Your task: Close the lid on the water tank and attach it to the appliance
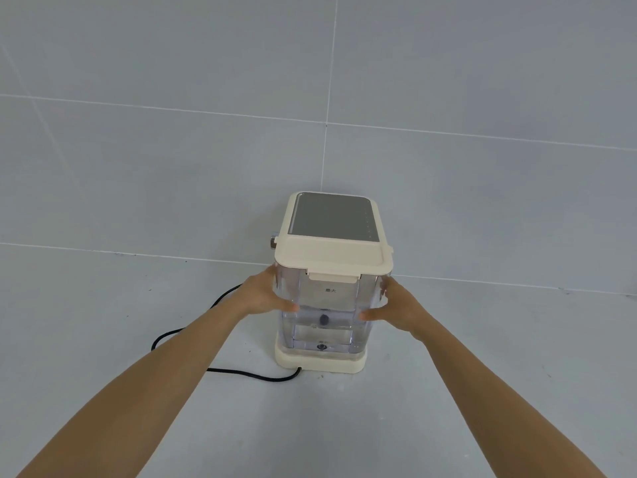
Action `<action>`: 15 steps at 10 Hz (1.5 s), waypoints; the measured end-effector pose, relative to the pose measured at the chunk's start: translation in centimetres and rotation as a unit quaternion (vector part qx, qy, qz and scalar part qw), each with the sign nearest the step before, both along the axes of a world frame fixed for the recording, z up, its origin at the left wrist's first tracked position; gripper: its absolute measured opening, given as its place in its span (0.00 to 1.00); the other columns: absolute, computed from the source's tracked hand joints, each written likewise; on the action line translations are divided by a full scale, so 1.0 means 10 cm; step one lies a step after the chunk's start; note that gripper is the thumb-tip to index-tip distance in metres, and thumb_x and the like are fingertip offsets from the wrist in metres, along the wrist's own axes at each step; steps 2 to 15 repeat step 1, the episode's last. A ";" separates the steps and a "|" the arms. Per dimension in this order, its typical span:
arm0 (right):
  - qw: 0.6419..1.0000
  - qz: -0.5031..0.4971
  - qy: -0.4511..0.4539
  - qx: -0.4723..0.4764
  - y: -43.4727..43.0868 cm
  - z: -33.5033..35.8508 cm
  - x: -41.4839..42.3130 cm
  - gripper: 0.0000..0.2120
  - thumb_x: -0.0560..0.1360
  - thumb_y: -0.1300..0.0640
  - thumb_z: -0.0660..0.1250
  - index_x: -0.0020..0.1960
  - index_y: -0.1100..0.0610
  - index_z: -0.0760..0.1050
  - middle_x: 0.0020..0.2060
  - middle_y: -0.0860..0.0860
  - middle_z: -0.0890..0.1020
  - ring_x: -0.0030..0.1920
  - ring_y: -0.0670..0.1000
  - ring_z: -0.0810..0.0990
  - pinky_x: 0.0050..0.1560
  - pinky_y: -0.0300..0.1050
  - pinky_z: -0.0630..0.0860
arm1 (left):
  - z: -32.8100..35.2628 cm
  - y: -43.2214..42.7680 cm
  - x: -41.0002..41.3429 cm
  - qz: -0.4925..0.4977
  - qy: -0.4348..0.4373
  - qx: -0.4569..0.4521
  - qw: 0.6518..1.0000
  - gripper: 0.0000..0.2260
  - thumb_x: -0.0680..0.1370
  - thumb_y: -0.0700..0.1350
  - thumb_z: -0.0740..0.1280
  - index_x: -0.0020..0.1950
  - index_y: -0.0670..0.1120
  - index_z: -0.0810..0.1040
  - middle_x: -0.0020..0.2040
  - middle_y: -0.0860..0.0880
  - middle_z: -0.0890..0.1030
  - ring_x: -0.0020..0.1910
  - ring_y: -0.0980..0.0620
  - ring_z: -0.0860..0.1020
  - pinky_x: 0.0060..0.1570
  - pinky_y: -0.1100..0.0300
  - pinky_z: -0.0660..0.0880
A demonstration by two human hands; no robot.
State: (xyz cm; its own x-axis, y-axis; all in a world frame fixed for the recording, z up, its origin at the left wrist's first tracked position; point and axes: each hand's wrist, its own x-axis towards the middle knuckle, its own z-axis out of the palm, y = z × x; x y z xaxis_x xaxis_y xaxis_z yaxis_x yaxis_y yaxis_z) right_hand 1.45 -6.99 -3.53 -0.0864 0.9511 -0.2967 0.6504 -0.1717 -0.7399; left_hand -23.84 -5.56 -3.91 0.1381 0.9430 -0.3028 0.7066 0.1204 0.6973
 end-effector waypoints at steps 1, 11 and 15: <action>0.996 0.018 -0.082 0.037 -0.02 0.22 0.13 0.43 0.70 0.58 0.71 0.74 0.57 0.46 0.75 0.55 0.59 0.72 0.57 0.61 0.67 0.48 0.63 | 0.24 0.01 -0.11 0.014 0.097 0.027 0.995 0.37 0.70 0.47 0.70 0.72 0.45 0.54 0.74 0.44 0.60 0.72 0.46 0.60 0.66 0.56 0.62; 0.996 0.018 -0.082 0.037 -0.02 0.22 0.13 0.43 0.70 0.58 0.71 0.74 0.57 0.46 0.75 0.55 0.59 0.72 0.57 0.61 0.67 0.48 0.63 | 0.24 0.01 -0.11 0.014 0.097 0.027 0.995 0.37 0.70 0.47 0.70 0.72 0.45 0.54 0.74 0.44 0.60 0.72 0.46 0.60 0.66 0.56 0.62; 0.996 0.018 -0.082 0.037 -0.02 0.22 0.13 0.43 0.70 0.58 0.71 0.74 0.57 0.46 0.75 0.55 0.59 0.72 0.57 0.61 0.67 0.48 0.63 | 0.24 0.01 -0.11 0.014 0.097 0.027 0.995 0.37 0.70 0.47 0.70 0.72 0.45 0.54 0.74 0.44 0.60 0.72 0.46 0.60 0.66 0.56 0.62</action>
